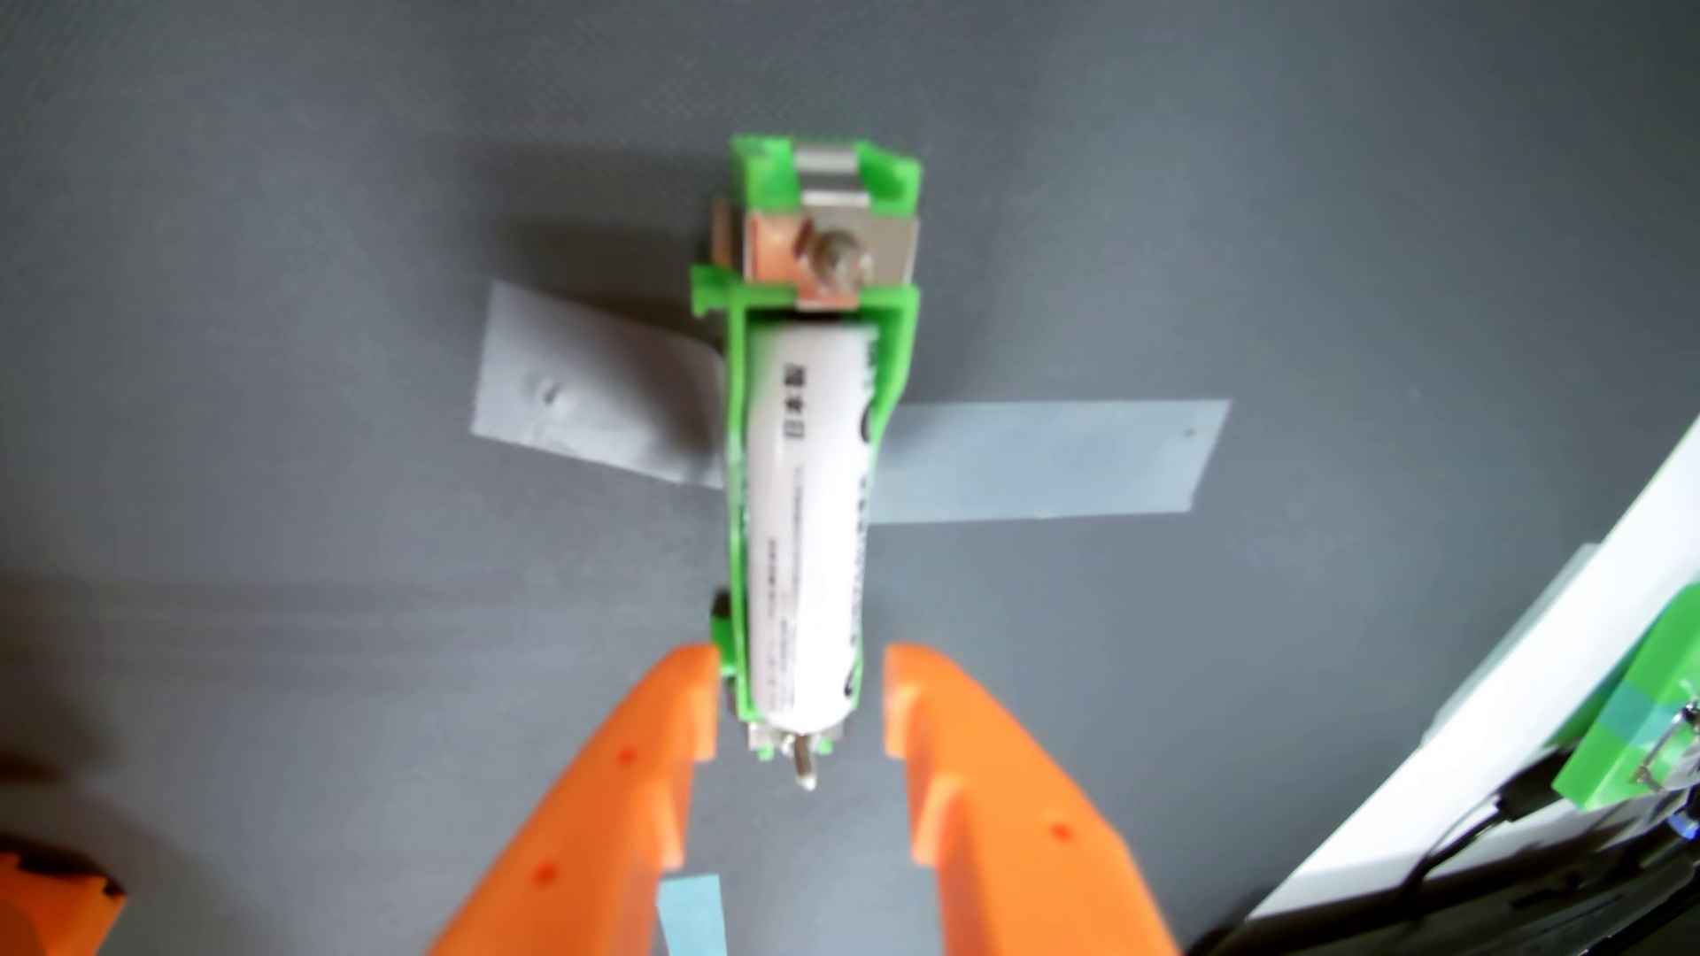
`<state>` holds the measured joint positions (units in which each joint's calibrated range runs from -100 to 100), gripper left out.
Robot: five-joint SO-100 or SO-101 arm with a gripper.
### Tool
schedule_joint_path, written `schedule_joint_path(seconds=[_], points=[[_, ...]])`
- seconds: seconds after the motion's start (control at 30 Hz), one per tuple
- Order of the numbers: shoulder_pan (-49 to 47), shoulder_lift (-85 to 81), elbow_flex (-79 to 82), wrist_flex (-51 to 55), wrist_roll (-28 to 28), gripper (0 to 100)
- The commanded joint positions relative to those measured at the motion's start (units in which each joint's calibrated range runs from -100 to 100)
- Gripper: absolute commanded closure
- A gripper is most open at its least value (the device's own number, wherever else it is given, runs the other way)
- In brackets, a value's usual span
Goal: Insert Battery
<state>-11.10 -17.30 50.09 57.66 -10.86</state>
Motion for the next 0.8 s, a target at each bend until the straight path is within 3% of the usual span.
schedule_joint_path(seconds=[0.0, 0.77], points=[[-0.35, -0.91, -3.67, 0.26, 0.25, 99], [2.25, -0.83, -4.03, -0.76, 0.20, 98]])
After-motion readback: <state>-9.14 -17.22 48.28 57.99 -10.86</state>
